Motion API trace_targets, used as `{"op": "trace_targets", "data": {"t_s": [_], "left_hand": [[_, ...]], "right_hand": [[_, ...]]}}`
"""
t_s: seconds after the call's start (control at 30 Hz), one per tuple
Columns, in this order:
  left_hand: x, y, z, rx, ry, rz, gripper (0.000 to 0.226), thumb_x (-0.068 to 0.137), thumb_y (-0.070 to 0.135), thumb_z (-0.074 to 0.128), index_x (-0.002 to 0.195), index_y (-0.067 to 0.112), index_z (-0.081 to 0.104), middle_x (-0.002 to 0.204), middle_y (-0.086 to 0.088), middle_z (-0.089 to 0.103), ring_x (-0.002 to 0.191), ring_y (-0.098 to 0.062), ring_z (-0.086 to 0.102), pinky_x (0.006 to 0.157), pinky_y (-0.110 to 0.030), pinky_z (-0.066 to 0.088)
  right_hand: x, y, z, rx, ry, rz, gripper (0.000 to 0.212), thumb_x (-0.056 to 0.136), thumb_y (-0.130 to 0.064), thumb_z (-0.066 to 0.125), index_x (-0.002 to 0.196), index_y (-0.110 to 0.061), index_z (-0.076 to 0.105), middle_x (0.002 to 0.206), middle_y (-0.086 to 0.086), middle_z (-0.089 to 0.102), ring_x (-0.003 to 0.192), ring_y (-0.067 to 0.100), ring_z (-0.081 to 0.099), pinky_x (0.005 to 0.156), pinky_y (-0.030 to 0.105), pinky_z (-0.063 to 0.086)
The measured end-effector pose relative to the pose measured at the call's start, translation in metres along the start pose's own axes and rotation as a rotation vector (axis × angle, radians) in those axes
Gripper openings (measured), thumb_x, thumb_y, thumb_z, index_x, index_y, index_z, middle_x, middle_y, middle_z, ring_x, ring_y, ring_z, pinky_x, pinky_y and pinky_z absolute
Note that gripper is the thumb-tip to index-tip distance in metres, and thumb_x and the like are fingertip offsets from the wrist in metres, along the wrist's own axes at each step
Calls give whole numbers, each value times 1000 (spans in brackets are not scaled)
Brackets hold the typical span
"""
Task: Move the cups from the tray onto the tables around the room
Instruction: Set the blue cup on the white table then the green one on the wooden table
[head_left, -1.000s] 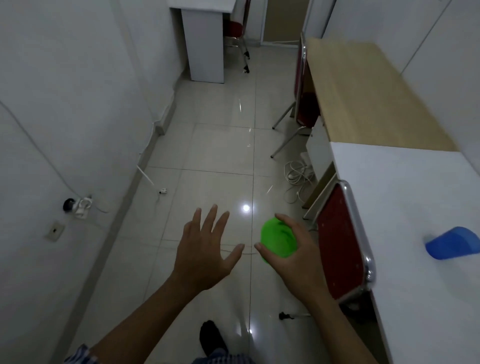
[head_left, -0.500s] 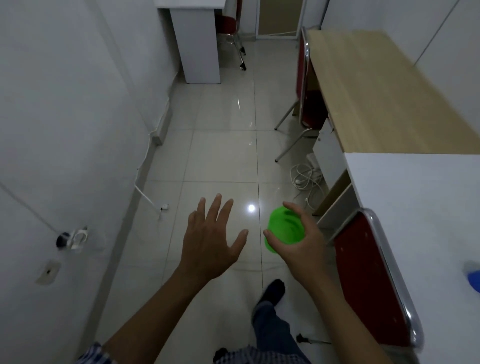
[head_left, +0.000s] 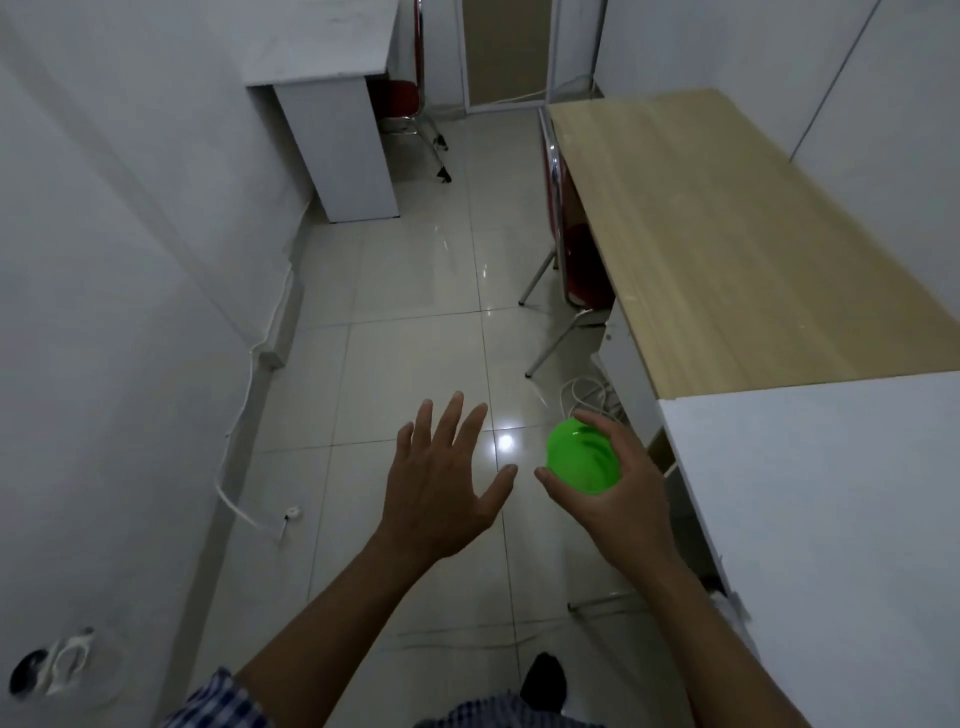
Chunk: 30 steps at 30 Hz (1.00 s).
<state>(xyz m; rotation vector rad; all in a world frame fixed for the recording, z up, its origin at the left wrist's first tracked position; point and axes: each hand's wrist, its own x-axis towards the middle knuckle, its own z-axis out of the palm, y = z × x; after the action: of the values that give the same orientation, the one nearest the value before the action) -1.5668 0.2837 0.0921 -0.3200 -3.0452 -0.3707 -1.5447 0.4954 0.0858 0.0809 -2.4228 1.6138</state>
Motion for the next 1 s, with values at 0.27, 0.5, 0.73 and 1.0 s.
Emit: {"op": "trace_targets", "data": {"t_s": [0.27,0.5,0.73,1.0], "left_hand": [[100,-6,11,-4,-17,39,82,90,75,32,155,25,30,163,-9,28,151,-38,19,117,-51,26],[218,-40,29,-62,-22,103,83,90,74,33,155,23,32,164,-9,26,152,-38,18,117,-52,27],[345,-86,21,-149,-31,180,79,89,70,39,153,23,37,163,-8,30,151,-39,21,116,-54,32],[452,-110,23,-164,-48,247,79,90,70,36,152,22,39,162,-9,32,151,-39,20,116,-53,29]], "right_hand": [[93,18,-1,-16,64,36,80,66,-61,81,136,-30,56,129,-12,60,117,1,54,90,19,47],[190,39,30,-46,120,47,73,68,-60,83,132,-37,57,124,-21,60,115,0,57,87,8,44],[306,38,58,-84,201,88,68,68,-47,91,129,-37,61,122,-26,62,115,-1,59,90,11,46],[401,47,63,-100,318,151,66,68,-45,91,126,-43,62,122,-27,62,114,0,60,92,27,53]]}}
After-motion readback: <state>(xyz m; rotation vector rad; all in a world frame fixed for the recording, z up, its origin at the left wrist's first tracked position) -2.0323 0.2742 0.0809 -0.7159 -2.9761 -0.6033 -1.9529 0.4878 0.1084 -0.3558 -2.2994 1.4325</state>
